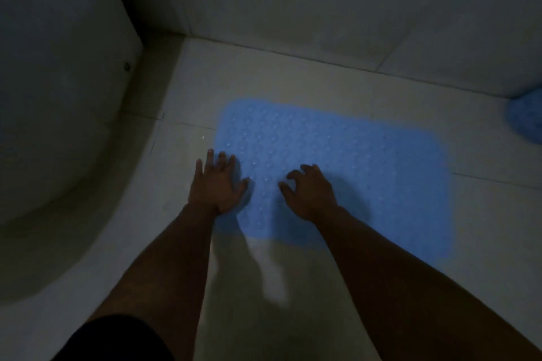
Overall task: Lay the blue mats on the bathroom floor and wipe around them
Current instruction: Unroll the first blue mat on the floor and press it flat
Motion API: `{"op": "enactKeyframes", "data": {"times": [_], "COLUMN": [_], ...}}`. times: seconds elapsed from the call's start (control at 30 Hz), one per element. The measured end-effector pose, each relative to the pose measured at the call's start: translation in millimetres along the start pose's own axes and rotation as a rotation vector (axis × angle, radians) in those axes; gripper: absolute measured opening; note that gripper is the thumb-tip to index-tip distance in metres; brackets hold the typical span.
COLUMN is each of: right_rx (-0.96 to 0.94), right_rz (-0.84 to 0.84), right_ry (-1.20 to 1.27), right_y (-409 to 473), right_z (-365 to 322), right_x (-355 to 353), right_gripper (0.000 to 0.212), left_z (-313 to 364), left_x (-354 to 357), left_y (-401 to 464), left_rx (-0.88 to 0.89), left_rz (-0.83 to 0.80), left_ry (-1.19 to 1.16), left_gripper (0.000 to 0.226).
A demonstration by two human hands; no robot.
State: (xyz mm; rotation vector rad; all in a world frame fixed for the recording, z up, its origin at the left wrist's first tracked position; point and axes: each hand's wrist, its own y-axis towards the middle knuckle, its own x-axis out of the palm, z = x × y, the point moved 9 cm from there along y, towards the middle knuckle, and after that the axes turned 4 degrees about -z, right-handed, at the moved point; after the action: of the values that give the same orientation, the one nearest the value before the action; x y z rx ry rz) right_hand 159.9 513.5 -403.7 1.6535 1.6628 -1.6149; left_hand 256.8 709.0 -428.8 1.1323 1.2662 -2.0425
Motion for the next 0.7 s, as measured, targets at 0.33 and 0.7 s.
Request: {"op": "enactKeyframes", "data": {"times": [0.33,0.7], "right_rx": [0.143,0.204], "right_rz": [-0.091,0.054], "right_ry": [0.092,0.23], "right_y": [-218,-429], "right_z": [-52,-134], "right_x": [-289,-562], "right_gripper": [0.051,0.047], "left_z": [186,288], "left_x": [-280,-572], "left_y": [-224,-422], "left_rx": [0.213,0.313], "left_rz": [-0.072,0.019], "left_ry": [0.088,0.124], "left_gripper": [0.056,0.054]}}
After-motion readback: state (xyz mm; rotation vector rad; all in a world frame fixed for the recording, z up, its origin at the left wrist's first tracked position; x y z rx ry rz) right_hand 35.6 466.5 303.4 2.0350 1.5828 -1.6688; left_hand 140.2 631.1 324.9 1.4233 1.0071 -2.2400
